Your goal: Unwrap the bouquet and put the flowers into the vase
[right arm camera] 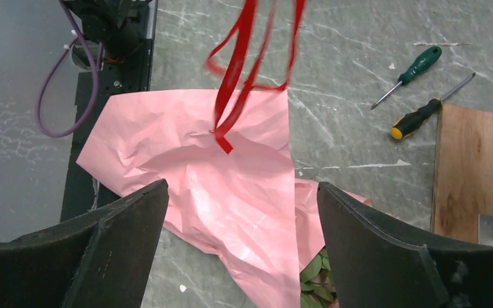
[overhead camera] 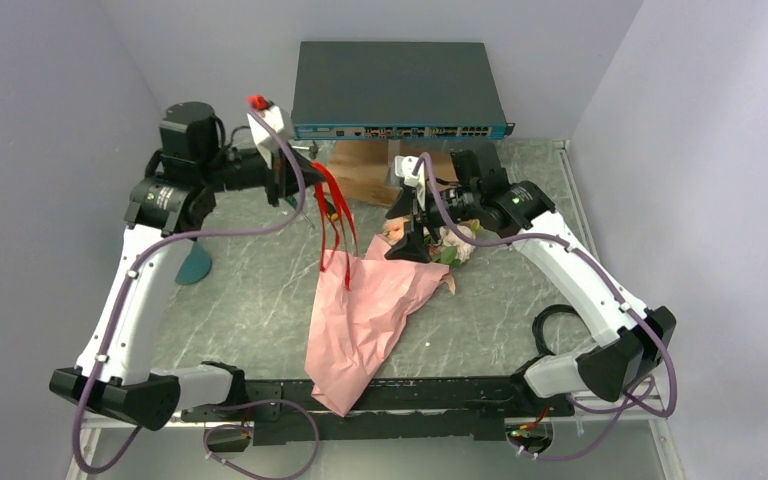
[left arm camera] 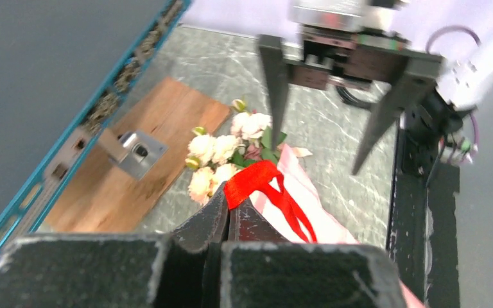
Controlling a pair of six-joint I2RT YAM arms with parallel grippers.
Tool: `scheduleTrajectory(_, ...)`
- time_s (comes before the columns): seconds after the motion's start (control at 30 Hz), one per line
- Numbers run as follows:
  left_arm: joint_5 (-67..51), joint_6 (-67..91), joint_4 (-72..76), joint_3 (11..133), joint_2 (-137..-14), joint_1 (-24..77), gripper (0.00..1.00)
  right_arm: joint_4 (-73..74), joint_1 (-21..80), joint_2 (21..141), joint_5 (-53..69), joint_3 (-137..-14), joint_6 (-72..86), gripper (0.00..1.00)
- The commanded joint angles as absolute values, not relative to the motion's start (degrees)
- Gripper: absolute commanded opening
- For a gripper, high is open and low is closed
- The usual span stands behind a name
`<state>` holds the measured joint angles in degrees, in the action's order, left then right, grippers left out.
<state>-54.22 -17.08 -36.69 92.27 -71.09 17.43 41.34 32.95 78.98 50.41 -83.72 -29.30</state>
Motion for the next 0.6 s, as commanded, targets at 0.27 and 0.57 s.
scheduleTrajectory(0.27,-35.11,-1.85,-40.91,115.89,-85.76,-6.64,0.00,34.86,31.03,73.75,50.27,-80.57,-23.68,0.90)
scheduleTrajectory(0.57,-15.13,-9.28,-33.15,124.47,-100.10,-11.03,0.00,34.37,28.29,71.72,50.37,-77.87,-22.00,0.90)
